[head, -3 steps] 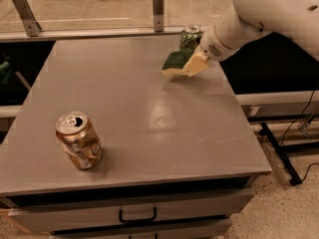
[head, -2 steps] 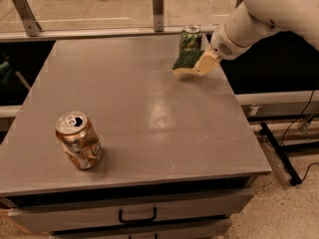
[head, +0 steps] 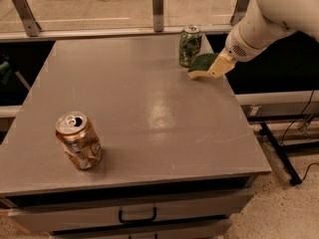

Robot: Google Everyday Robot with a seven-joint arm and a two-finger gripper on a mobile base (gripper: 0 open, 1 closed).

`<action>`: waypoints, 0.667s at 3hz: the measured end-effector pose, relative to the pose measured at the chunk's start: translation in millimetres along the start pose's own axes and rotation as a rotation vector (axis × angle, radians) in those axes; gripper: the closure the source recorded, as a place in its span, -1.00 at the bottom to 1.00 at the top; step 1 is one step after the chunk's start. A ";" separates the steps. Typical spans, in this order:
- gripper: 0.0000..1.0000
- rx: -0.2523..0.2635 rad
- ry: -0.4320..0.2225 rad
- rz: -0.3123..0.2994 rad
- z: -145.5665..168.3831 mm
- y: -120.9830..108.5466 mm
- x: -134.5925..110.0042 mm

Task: Move sponge near green can

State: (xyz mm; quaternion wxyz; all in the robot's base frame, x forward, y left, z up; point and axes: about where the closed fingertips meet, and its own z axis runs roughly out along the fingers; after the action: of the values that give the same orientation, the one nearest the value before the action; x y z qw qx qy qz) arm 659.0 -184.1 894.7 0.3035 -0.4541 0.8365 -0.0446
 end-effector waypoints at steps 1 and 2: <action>0.19 0.007 -0.005 0.029 8.9 -2.7 7.1; -0.28 0.012 -0.017 0.056 21.8 -3.7 9.6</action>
Offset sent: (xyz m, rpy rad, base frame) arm 0.0196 -0.0081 -0.0340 0.0653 -0.0164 -0.0752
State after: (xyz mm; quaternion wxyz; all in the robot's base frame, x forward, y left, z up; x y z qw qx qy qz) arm 669.8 -189.5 873.8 0.3143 -0.4290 0.8461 -0.0374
